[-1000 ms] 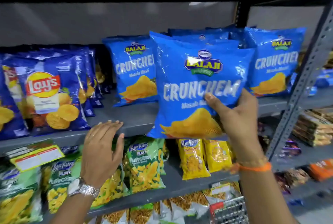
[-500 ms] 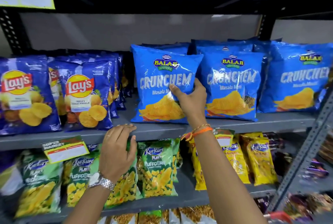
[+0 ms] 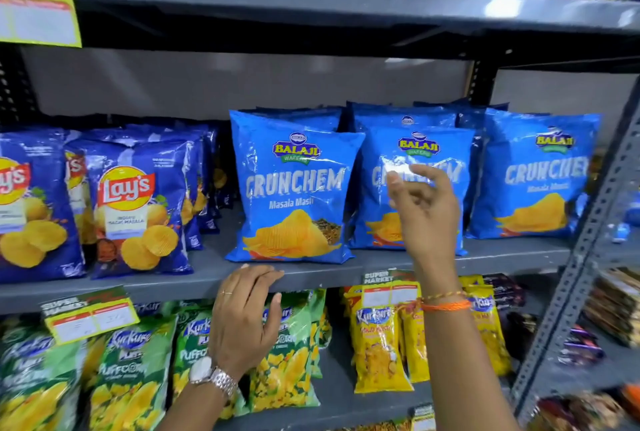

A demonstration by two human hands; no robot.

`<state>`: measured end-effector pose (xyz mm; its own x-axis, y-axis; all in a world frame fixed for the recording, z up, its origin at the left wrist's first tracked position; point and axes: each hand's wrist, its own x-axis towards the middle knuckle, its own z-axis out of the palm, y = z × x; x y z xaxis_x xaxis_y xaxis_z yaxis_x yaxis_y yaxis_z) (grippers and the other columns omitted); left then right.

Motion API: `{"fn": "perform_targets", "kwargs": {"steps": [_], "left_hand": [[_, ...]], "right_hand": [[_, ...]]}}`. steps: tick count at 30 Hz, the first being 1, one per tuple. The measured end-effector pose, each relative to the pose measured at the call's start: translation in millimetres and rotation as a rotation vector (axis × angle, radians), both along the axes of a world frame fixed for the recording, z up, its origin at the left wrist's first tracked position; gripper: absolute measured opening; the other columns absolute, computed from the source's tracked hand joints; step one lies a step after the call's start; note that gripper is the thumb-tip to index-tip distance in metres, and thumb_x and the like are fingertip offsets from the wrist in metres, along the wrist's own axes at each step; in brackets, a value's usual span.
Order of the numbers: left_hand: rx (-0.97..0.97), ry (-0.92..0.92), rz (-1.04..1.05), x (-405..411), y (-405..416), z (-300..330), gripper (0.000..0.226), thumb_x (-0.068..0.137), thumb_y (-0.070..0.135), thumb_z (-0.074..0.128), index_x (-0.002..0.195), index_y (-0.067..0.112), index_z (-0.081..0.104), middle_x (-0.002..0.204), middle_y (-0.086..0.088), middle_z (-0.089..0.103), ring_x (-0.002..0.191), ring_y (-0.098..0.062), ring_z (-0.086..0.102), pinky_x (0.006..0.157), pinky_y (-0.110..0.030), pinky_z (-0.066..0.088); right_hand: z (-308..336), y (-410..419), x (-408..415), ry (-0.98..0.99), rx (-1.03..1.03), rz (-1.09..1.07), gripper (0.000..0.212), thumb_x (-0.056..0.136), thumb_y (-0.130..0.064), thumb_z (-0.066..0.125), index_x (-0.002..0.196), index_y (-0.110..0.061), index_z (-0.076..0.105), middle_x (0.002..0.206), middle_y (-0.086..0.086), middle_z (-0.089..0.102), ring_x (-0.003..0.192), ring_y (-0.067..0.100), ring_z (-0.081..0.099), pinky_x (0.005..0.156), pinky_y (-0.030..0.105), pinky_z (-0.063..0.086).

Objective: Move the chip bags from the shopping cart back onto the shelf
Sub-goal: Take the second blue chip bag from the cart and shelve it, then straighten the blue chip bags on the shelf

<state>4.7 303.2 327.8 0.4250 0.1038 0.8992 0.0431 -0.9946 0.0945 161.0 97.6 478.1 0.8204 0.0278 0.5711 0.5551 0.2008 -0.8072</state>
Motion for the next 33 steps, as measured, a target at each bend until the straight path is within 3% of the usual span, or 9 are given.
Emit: {"fn": "perform_targets", "kwargs": {"steps": [1,3,6,9,13,19,24,28,33], "left_hand": [[-0.015,-0.004,0.006,3,-2,0,0.032,0.096,0.027,0.049,0.116,0.012,0.069,0.114,-0.004,0.068,0.108,-0.022,0.061,0.105,-0.036,0.042],[-0.033,-0.016,0.025,9,-4,-2,0.032,0.097,0.028,0.048,0.116,0.013,0.068,0.115,-0.003,0.068,0.108,-0.023,0.061,0.105,-0.037,0.041],[-0.043,-0.06,0.059,18,-7,-8,0.032,0.096,0.029,0.049,0.116,0.014,0.069,0.114,-0.003,0.068,0.106,-0.024,0.061,0.101,-0.039,0.043],[-0.057,-0.119,0.084,25,-8,-11,0.031,0.095,0.028,0.05,0.114,0.013,0.07,0.11,-0.005,0.069,0.102,-0.025,0.06,0.097,-0.042,0.045],[-0.066,-0.19,0.105,32,-12,-11,0.026,0.095,0.027,0.051,0.108,0.014,0.07,0.105,-0.005,0.068,0.097,-0.026,0.058,0.091,-0.042,0.044],[-0.023,-0.141,0.125,33,-16,-12,0.03,0.095,0.028,0.05,0.109,0.012,0.071,0.107,-0.006,0.07,0.1,-0.027,0.061,0.093,-0.042,0.044],[0.053,-0.04,0.091,34,-15,-14,0.037,0.096,0.03,0.047,0.121,0.013,0.069,0.118,-0.004,0.069,0.108,-0.024,0.061,0.103,-0.04,0.042],[0.062,-0.006,0.084,33,-16,-15,0.039,0.094,0.027,0.048,0.126,0.012,0.066,0.121,-0.004,0.068,0.113,-0.024,0.06,0.109,-0.042,0.039],[0.037,-0.034,0.081,33,-22,-14,0.037,0.093,0.026,0.05,0.124,0.013,0.066,0.119,-0.004,0.068,0.111,-0.023,0.058,0.107,-0.043,0.04]], "right_hand": [[2,-11,5,-0.017,0.07,-0.103,0.054,0.071,-0.055,0.077,0.109,-0.019,0.063,0.078,-0.007,0.075,0.076,0.002,0.071,0.074,0.024,0.056],[2,-32,19,-0.016,0.136,-0.272,0.048,0.071,-0.048,0.083,0.103,-0.02,0.062,0.079,-0.008,0.071,0.071,0.002,0.063,0.074,0.031,0.056],[-3,-50,43,0.036,-0.027,-0.369,0.06,0.068,-0.054,0.084,0.111,-0.024,0.056,0.101,-0.004,0.063,0.096,0.017,0.059,0.089,0.045,0.052],[-7,-52,64,0.155,-0.205,-0.291,0.082,0.065,-0.055,0.088,0.127,-0.018,0.05,0.115,-0.001,0.053,0.119,0.03,0.055,0.098,0.05,0.05],[-10,-52,88,0.292,-0.184,0.001,0.094,0.064,-0.039,0.094,0.136,-0.015,0.039,0.122,0.001,0.059,0.108,0.02,0.063,0.084,0.035,0.056],[-17,-56,107,0.102,-0.165,0.151,0.084,0.061,-0.016,0.097,0.131,-0.015,0.051,0.124,0.0,0.069,0.111,0.015,0.071,0.09,0.036,0.061],[-16,-64,121,0.039,-0.149,0.167,0.075,0.061,-0.009,0.096,0.123,-0.021,0.054,0.113,-0.009,0.072,0.096,-0.006,0.074,0.074,0.015,0.06],[-19,-65,126,0.05,-0.154,0.159,0.081,0.062,-0.012,0.096,0.129,-0.014,0.052,0.118,-0.002,0.072,0.1,-0.001,0.074,0.076,0.019,0.062],[-23,-64,124,0.068,-0.154,0.106,0.094,0.058,-0.025,0.099,0.135,-0.022,0.046,0.119,-0.012,0.067,0.109,0.005,0.069,0.095,0.039,0.062]]}}
